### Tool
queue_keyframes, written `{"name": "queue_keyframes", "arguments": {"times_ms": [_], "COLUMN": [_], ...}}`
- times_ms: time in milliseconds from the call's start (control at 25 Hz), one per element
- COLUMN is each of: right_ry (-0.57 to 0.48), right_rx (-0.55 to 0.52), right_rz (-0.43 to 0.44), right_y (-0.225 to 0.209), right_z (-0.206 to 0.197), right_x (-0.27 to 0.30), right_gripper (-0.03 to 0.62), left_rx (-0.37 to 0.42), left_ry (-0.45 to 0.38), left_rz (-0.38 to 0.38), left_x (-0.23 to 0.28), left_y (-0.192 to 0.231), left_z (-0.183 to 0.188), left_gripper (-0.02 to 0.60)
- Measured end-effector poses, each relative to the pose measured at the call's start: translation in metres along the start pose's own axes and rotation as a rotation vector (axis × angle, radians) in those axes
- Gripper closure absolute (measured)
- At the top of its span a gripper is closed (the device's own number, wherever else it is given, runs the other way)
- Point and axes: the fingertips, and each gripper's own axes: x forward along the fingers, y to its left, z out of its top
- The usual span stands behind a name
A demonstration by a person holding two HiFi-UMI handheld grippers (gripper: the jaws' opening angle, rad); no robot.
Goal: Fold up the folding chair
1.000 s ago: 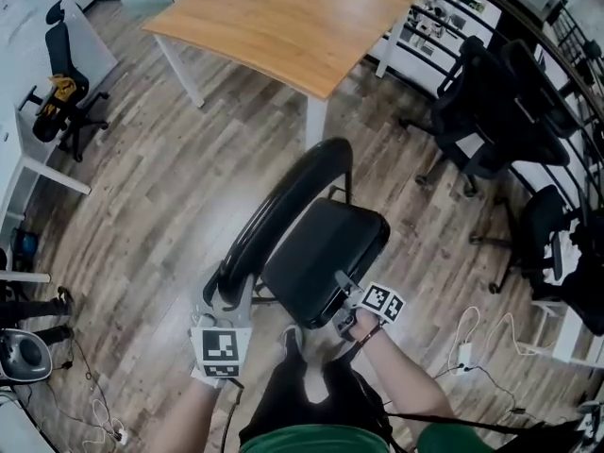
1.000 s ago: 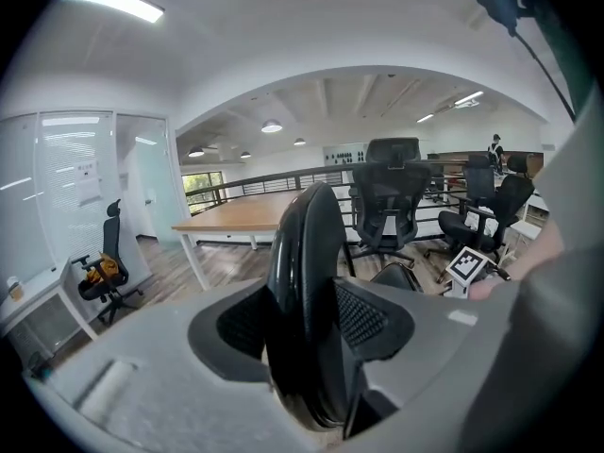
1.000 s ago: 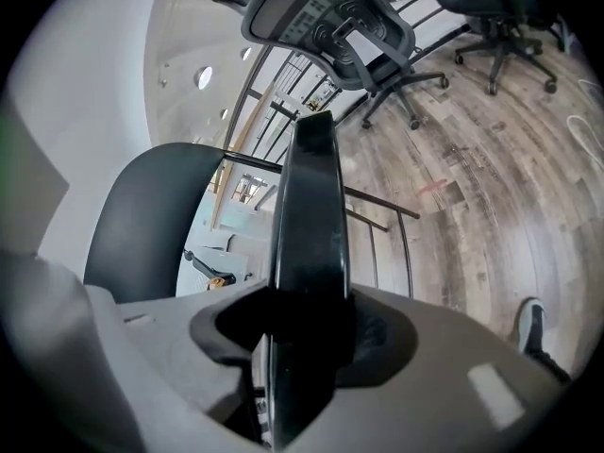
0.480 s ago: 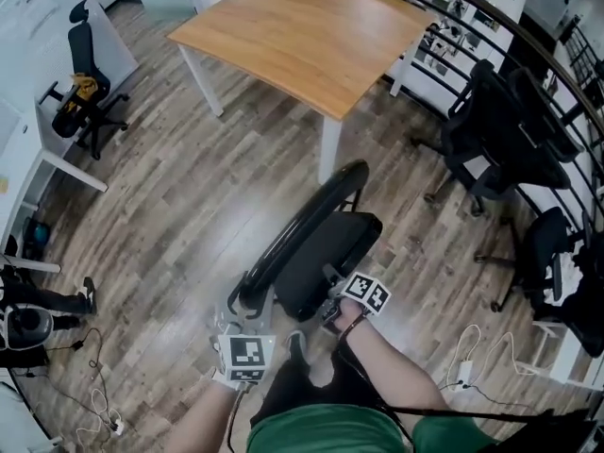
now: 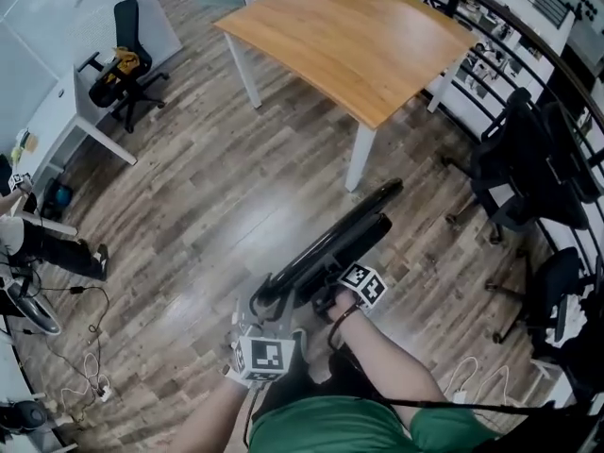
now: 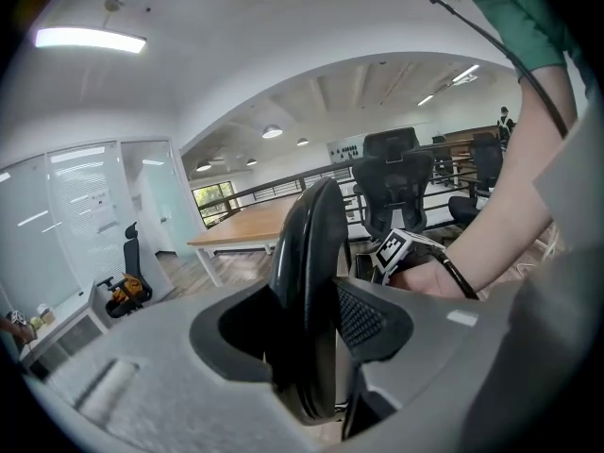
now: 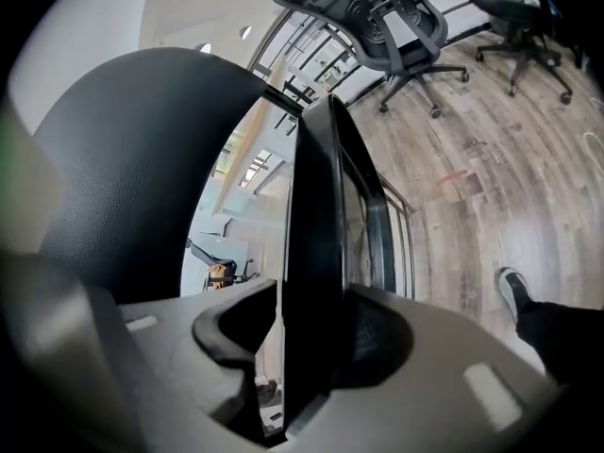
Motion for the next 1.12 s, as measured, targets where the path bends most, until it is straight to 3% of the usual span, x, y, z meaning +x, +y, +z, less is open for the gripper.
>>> {"name": "queue_keyframes", "arguments": {"times_ms": [520, 720, 880, 1120], "right_ry": [0.031, 0.070, 0.082, 0.061], "right_rx": [-0.005, -0.058, -0.092, -0.045], "right_rz": [0.017, 0.098, 0.116, 0.123], "right_y": [0.030, 0.039, 0.035, 0.020], "right_z": [-0.004, -0.011, -0.013, -0.012], "right_x": [0.021, 0.020, 0.013, -0.002], "right_gripper": [0.419, 0.329, 0.326, 0.296], "left_rx": [0.013, 0.033, 0.041, 0.042], "left_ry": [-0.008, -0.031, -0.046, -0.048], "left_rz": [0.020, 0.016, 0.012, -0.003], "left_x": [0.002, -0.001, -0.003, -0.006], "left_y": [0.010, 0.013, 0.011, 0.008], "left_z": [0.000, -0.002, -0.001, -0.001], "left_gripper": [0.387, 0.388, 0.390, 0.390]}}
